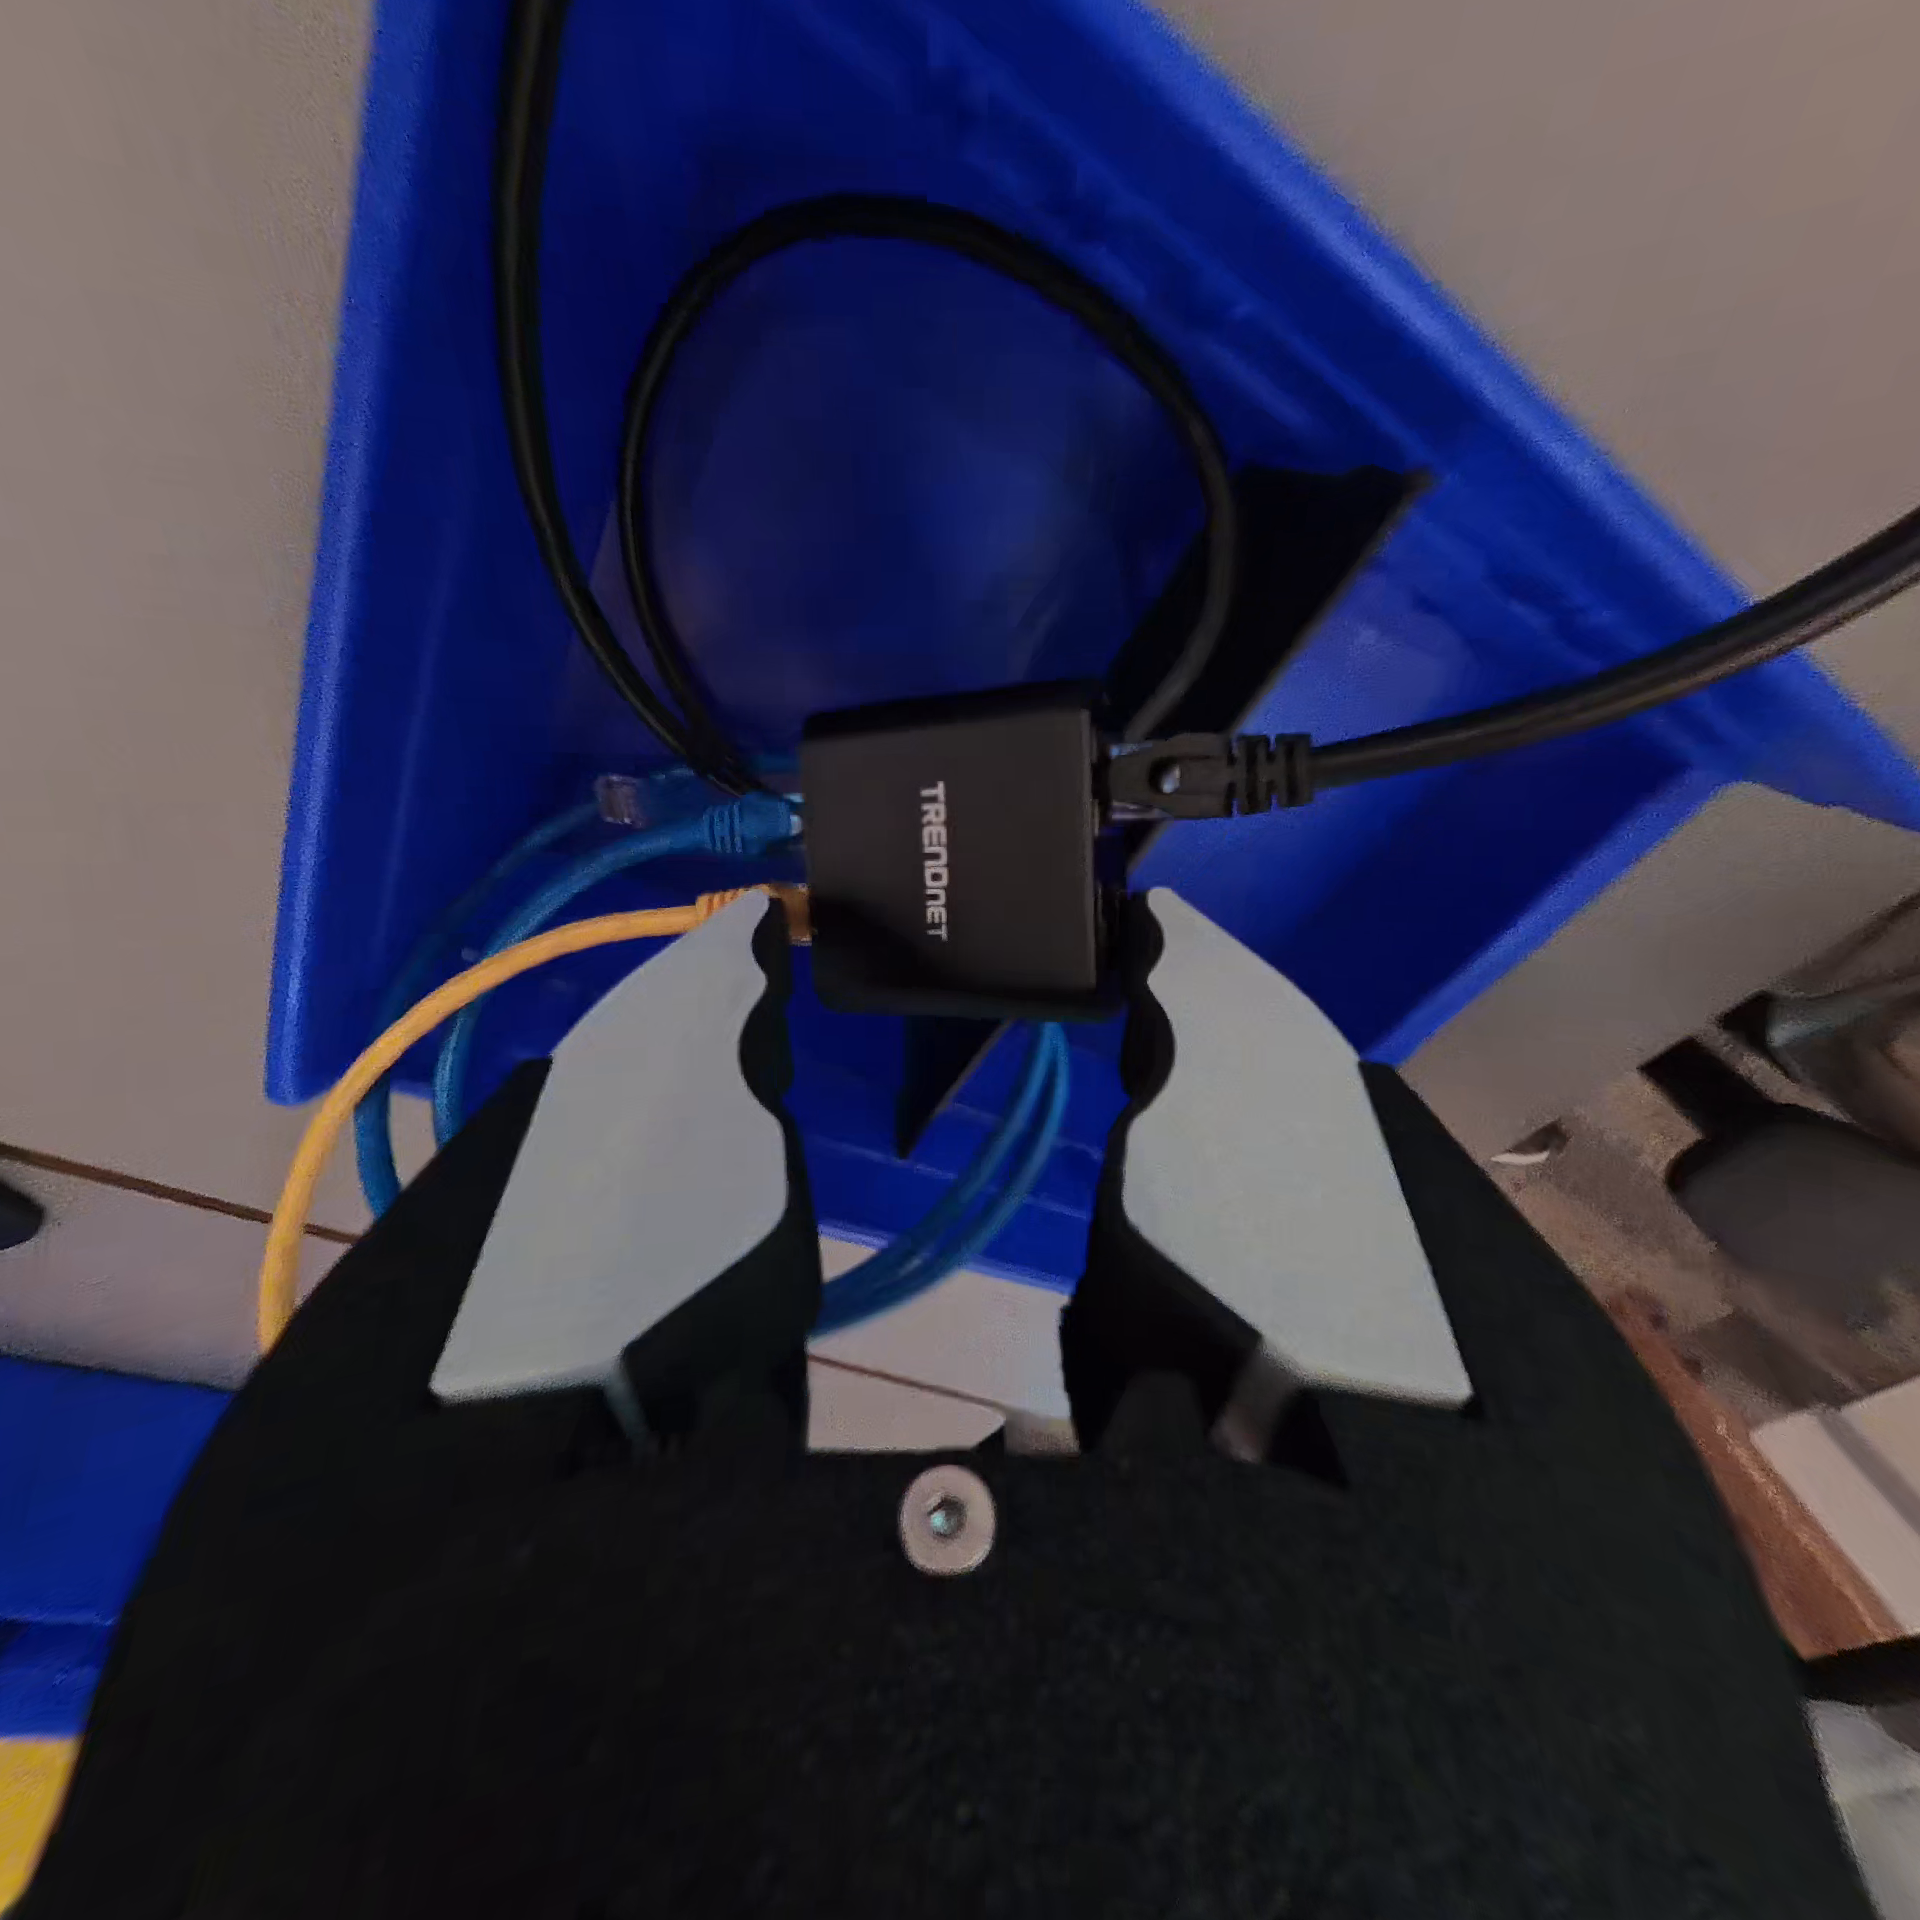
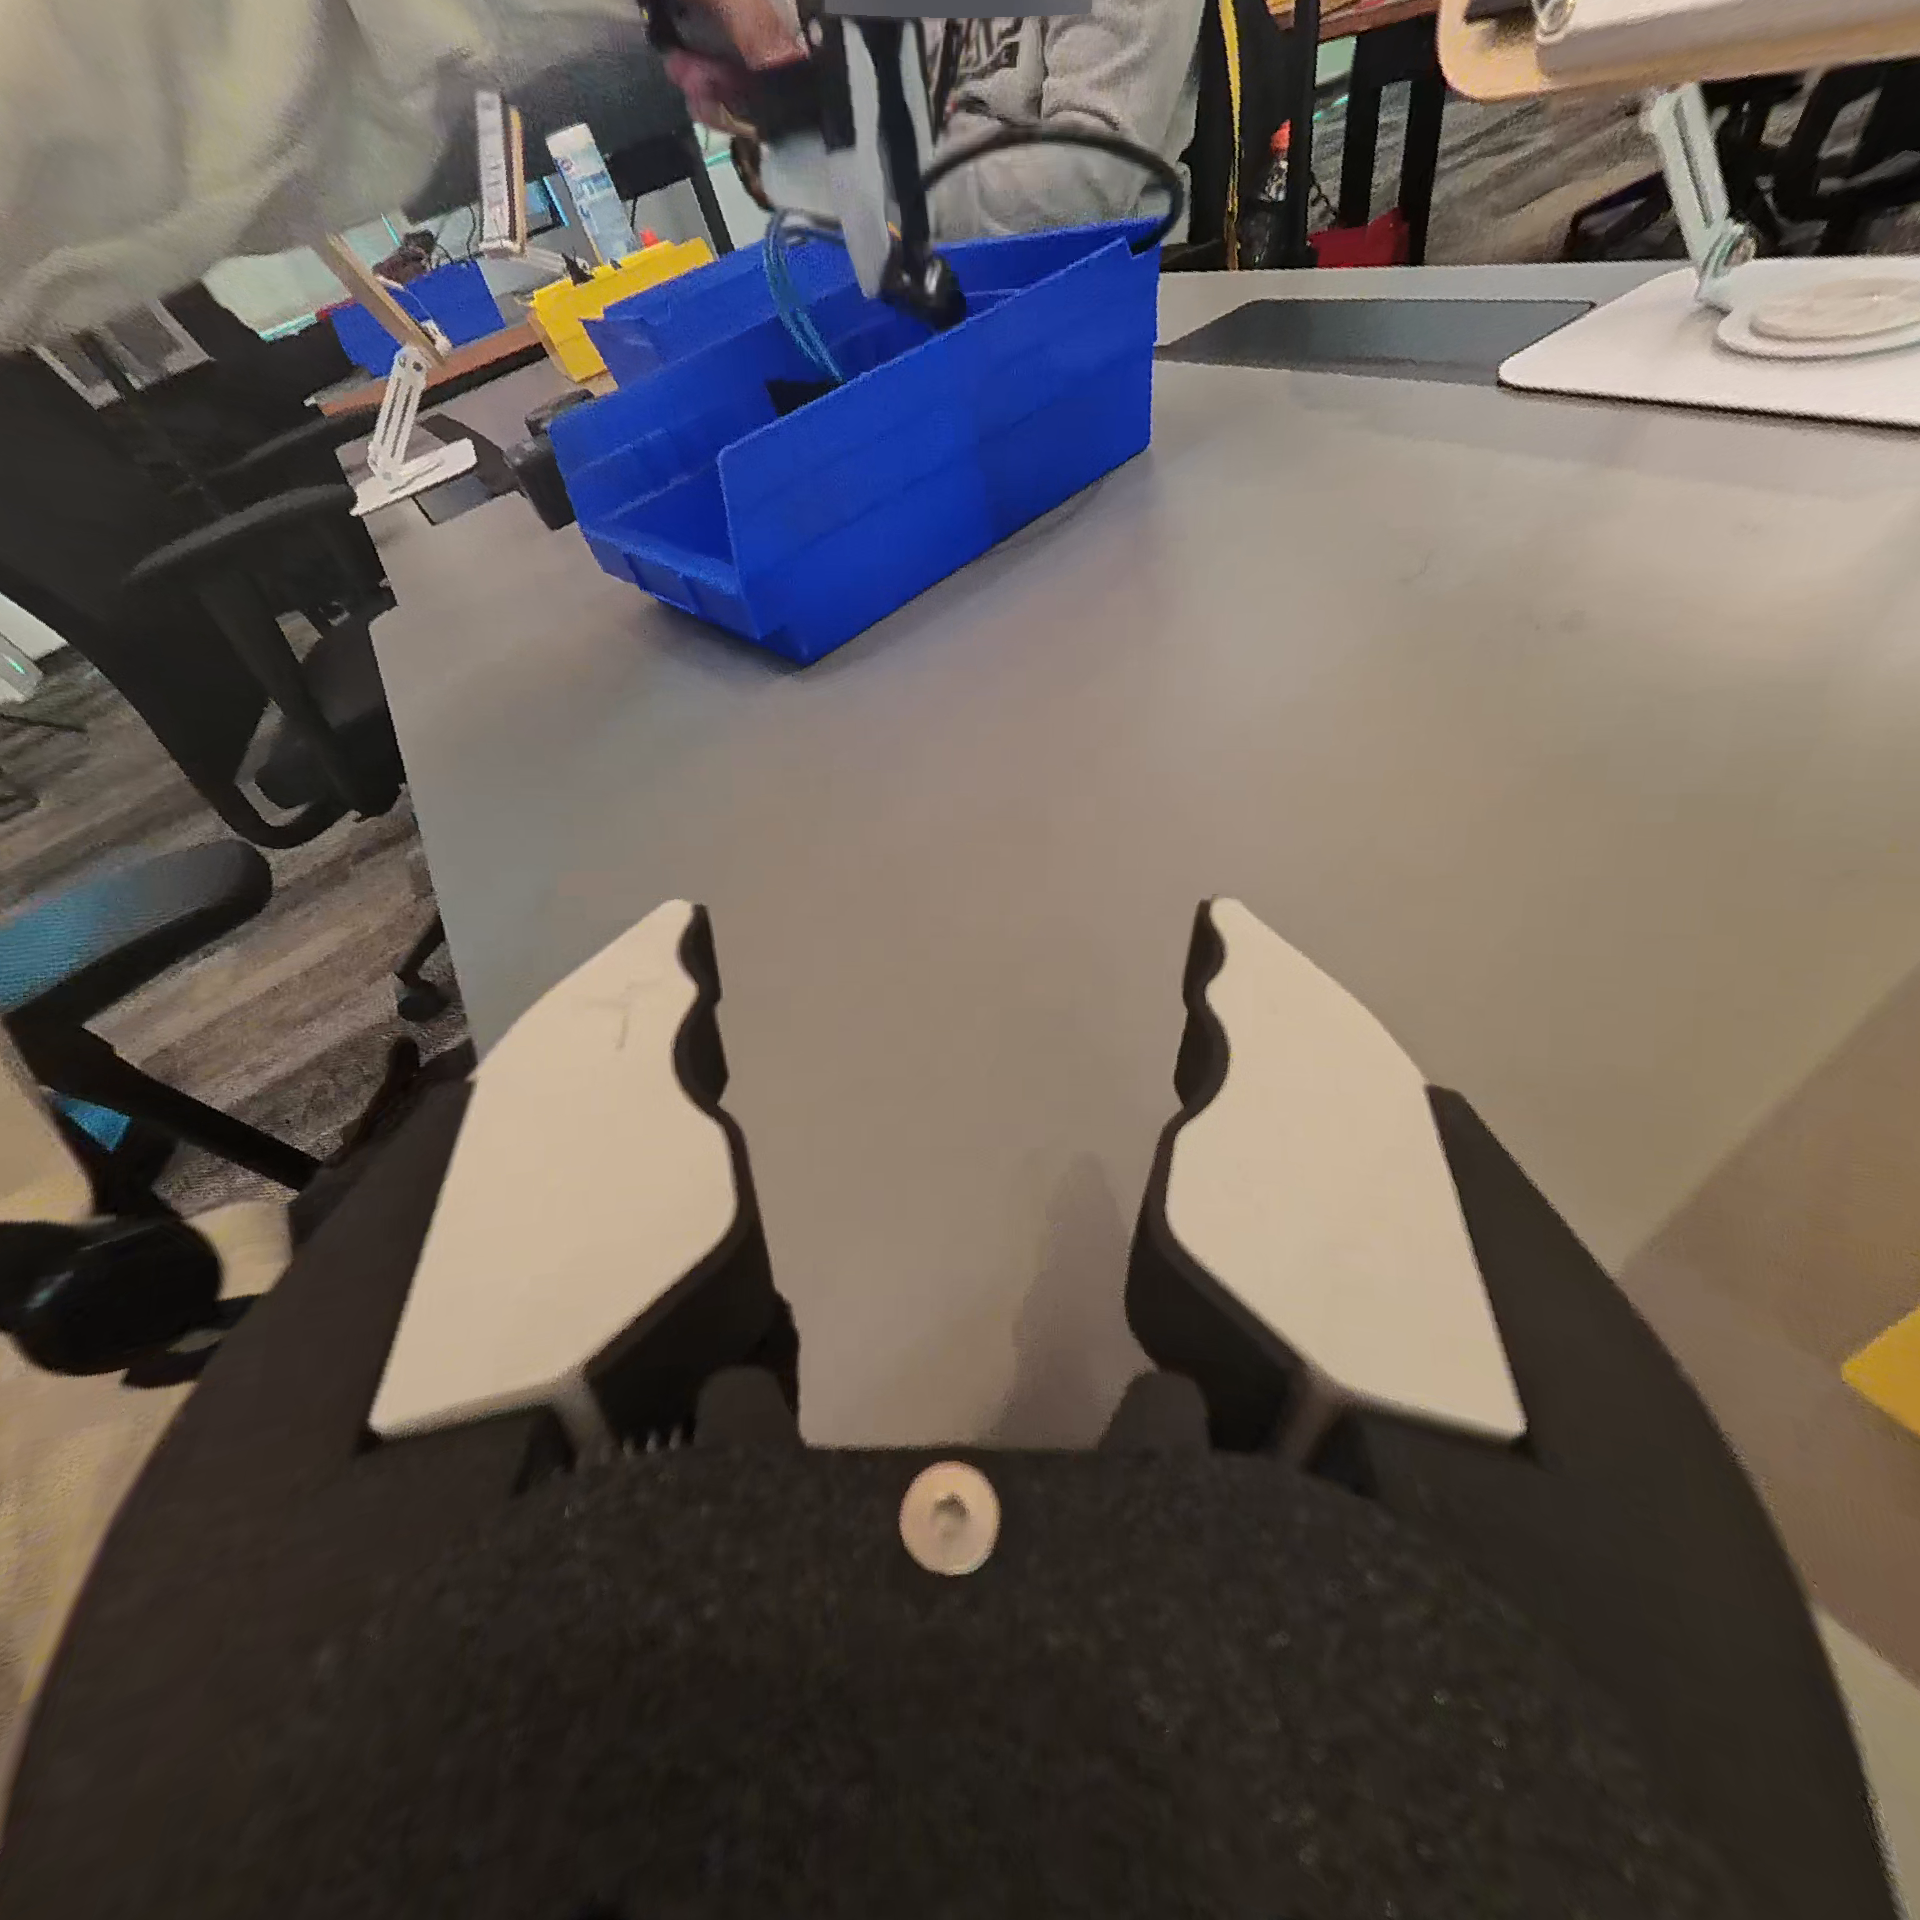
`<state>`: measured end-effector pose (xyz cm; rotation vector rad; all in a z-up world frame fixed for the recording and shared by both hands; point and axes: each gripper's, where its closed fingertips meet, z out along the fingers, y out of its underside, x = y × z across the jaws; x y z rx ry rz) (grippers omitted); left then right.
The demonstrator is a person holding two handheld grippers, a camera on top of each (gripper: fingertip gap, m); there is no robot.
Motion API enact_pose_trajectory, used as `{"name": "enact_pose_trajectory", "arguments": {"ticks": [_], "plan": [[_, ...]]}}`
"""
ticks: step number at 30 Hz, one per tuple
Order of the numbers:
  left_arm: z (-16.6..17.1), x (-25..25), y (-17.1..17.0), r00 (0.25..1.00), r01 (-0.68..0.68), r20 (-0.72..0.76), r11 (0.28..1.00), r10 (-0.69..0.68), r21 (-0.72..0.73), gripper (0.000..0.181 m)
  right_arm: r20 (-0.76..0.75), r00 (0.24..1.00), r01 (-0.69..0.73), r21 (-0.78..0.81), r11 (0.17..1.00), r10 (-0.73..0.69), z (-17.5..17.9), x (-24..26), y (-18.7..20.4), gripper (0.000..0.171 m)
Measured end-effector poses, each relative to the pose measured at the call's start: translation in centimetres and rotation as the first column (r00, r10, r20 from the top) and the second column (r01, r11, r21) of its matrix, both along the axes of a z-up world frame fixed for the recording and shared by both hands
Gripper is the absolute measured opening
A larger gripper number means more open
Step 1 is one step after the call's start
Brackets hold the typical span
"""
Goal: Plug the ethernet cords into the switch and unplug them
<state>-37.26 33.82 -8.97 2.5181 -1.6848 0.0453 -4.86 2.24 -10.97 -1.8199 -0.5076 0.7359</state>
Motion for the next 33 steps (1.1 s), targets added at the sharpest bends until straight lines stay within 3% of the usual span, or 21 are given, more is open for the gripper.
{"name": "enact_pose_trajectory", "arguments": {"ticks": [5, 10, 15, 19, 22, 26, 33], "plan": [[5.5, 2.1, -2.2, 0.957, -0.037, 0.288, 0.999, 0.034, 0.004, 0.061, -0.048, 0.998, -0.04, 0.04, 0.998, 0.042, 2.1, -0.4, 0.4, 0.074], [14.1, 5.4, -4.2, 0.832, -0.01, 0.554, 0.997, -0.036, 0.08, 0.06, -0.05, 0.998, -0.027, 0.13, 0.991, 0.034, 5.8, 1.1, 1.5, 0.067], [24.6, 7.0, -5.3, 0.74, -0.021, 0.659, 0.975, -0.134, 0.223, 0.055, -0.099, 0.995, 0.025, 0.199, 0.98, -0.005, 9.2, 3.1, 1.3, 0.067], [33.4, 9.9, -7.4, 0.627, 0.0, 0.736, 0.945, -0.255, 0.327, 0.055, -0.102, 0.995, 0.036, 0.199, 0.979, -0.016, 9.2, 3.4, 0.2, 0.067], [37.9, 12.9, -9.9, 0.557, 0.055, 0.749, 0.916, -0.359, 0.399, 0.055, -0.075, 0.997, 0.042, 0.216, 0.976, -0.026, 9.3, 3.6, -0.7, 0.067], [36.9, 17.5, -12.8, 0.529, 0.164, 0.736, 0.901, -0.423, 0.401, 0.055, 0.005, 0.997, 0.07, 0.294, 0.953, -0.075, 10.9, 5.0, -1.4, 0.069], [26.8, 24.6, -16.7, 0.389, 0.381, 0.841, 0.897, -0.375, 0.224, 0.055, 0.076, 0.962, 0.181, 0.536, 0.825, -0.261, 19.5, 15.3, -2.7, 0.062]]}}
